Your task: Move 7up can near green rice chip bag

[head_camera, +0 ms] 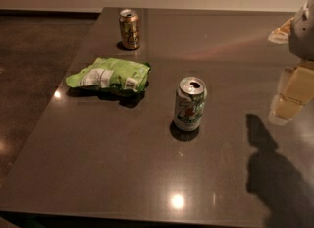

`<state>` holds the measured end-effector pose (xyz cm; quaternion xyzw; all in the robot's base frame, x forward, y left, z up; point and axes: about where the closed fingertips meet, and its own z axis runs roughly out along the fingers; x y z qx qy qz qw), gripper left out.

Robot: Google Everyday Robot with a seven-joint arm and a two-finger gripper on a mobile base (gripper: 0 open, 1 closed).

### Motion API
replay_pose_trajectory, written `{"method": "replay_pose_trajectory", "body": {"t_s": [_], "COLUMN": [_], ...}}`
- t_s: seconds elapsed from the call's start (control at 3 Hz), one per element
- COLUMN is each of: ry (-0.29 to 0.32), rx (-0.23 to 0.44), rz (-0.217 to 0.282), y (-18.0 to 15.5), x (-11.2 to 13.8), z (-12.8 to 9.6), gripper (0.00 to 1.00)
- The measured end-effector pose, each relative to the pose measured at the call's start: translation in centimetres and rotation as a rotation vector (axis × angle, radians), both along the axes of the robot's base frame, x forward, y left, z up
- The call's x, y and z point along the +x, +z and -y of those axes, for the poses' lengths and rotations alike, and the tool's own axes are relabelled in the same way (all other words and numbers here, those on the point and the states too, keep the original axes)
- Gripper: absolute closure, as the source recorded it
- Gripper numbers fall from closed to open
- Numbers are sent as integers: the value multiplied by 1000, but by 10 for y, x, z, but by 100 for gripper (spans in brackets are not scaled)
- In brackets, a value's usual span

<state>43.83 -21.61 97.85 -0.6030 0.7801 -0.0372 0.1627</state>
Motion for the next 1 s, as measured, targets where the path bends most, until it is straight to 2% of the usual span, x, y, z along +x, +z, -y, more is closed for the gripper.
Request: {"method": "replay_pose_trajectory", "body": {"t_s": [0.33,0.67,1.0], "ry": [10,49,98], "rx": [10,61,172], "rz": [6,19,7], "y": [2,3,-6], "x": [2,14,26], "z": [-6,-32,-75], "gripper": [0,0,0]}}
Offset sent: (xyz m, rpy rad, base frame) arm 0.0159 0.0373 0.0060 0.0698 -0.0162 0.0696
